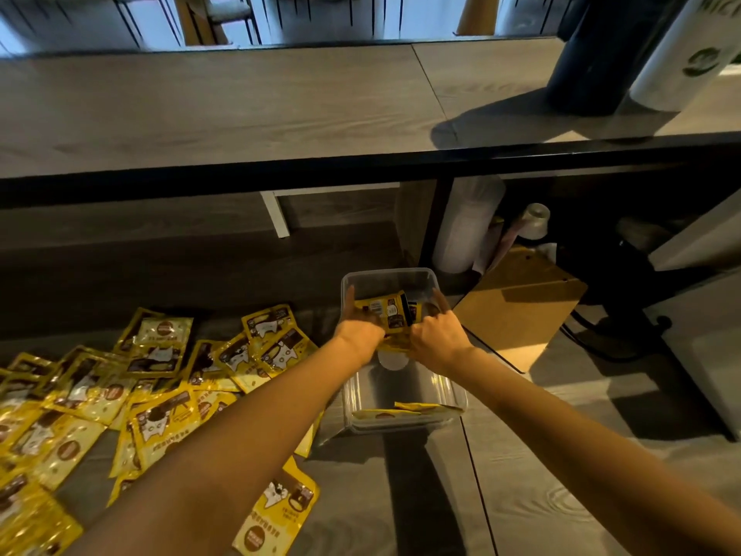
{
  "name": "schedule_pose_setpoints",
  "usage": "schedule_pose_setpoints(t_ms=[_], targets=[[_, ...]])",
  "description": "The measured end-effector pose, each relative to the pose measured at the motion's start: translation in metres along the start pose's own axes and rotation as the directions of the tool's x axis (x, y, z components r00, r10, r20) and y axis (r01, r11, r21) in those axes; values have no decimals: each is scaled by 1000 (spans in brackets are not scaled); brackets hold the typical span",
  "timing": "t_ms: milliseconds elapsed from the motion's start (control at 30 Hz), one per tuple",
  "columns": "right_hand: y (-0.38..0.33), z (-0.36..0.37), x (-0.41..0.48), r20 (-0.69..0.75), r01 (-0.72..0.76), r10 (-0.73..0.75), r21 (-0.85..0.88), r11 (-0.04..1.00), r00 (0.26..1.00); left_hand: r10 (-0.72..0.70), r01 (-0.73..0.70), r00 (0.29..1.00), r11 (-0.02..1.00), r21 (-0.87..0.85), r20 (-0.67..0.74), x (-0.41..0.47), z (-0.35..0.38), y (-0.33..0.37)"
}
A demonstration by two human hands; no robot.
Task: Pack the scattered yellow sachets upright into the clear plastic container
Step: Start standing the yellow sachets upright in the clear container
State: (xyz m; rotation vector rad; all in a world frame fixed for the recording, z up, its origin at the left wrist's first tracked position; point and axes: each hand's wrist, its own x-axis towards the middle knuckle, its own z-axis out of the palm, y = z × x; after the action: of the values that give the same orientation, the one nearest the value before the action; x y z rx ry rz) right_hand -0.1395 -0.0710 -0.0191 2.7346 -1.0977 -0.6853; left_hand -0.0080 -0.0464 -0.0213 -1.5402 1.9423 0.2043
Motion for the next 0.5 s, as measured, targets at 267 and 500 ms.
schedule_pose_setpoints(t_ms=[267,500], targets=[[-2,-4,-3,23,-16,15,14,1000,1000,-216,133,953,928,-349,-210,-16,-9,-5],[-12,-5,2,50,66,-65,-26,997,997,-552,132,786,589,-797,-278,-27,-26,-13]])
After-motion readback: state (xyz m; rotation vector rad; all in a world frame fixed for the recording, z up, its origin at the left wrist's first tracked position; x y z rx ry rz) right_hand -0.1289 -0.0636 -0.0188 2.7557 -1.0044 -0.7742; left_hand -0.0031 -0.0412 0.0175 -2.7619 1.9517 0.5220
